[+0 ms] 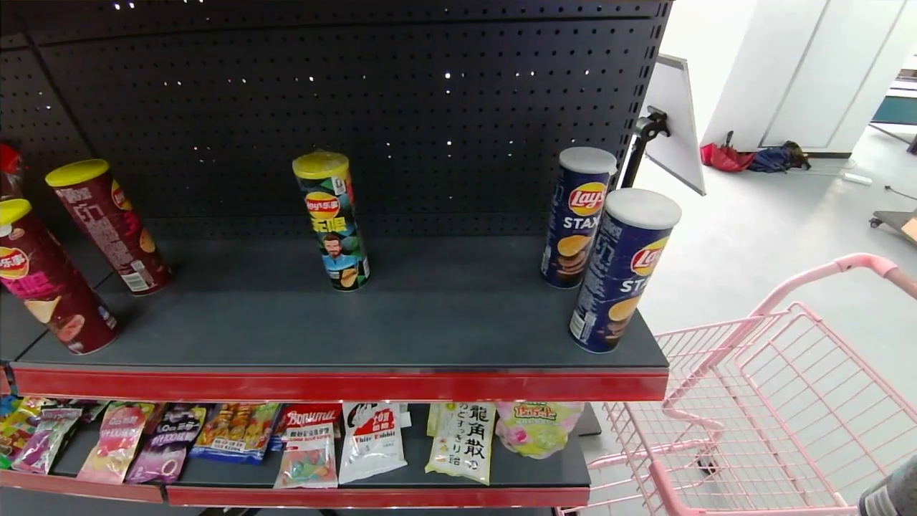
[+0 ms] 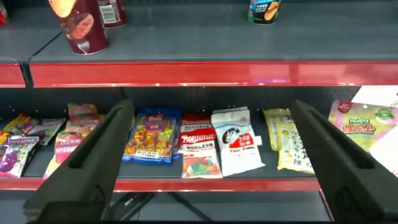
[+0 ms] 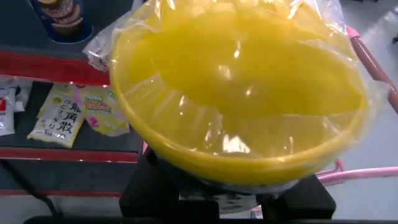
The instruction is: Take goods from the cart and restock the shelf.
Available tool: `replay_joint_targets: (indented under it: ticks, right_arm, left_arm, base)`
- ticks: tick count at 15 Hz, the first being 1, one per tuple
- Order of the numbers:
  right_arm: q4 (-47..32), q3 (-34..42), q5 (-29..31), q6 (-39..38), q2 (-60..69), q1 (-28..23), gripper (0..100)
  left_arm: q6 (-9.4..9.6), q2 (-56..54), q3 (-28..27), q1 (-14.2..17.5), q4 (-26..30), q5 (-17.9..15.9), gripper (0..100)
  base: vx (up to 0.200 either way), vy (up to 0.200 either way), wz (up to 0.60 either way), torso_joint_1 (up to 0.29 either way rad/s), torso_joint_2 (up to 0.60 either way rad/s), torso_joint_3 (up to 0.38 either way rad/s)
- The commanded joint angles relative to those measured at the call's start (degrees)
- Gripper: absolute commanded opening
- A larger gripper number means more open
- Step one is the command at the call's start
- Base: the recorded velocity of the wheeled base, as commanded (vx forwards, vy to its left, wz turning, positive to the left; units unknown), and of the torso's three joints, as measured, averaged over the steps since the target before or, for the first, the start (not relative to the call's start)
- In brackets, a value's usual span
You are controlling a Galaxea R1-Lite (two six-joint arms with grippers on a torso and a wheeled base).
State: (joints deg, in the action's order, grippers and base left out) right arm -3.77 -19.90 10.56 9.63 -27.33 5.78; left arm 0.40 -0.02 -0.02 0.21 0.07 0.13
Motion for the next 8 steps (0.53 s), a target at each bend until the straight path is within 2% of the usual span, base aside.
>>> replay_joint_targets:
  ticks: [1, 4, 8]
  right_arm:
    - [-0.3, 4.6, -3.2, 0.2, 9.4, 1.0, 0]
    - [-0.5, 7.6, -3.5, 0.2, 14.4, 1.0, 0]
    - [-0.4, 7.9, -3.7, 0.0, 15.6, 1.1, 0]
  left_arm:
    - [0.04, 0.0, 0.0, 0.1, 0.0, 0.0, 100]
    - [0.04, 0.0, 0.0, 0.0, 0.0, 0.0, 100]
    - [0.04, 0.0, 0.0, 0.0, 0.0, 0.0, 100]
  base:
    - [0.000, 0.200, 0.00, 0.007, 0.00, -0.002]
    - [0.000, 0.200, 0.00, 0.007, 0.00, 0.001]
    - [0.000, 0.200, 0.00, 0.000, 0.00, 0.002]
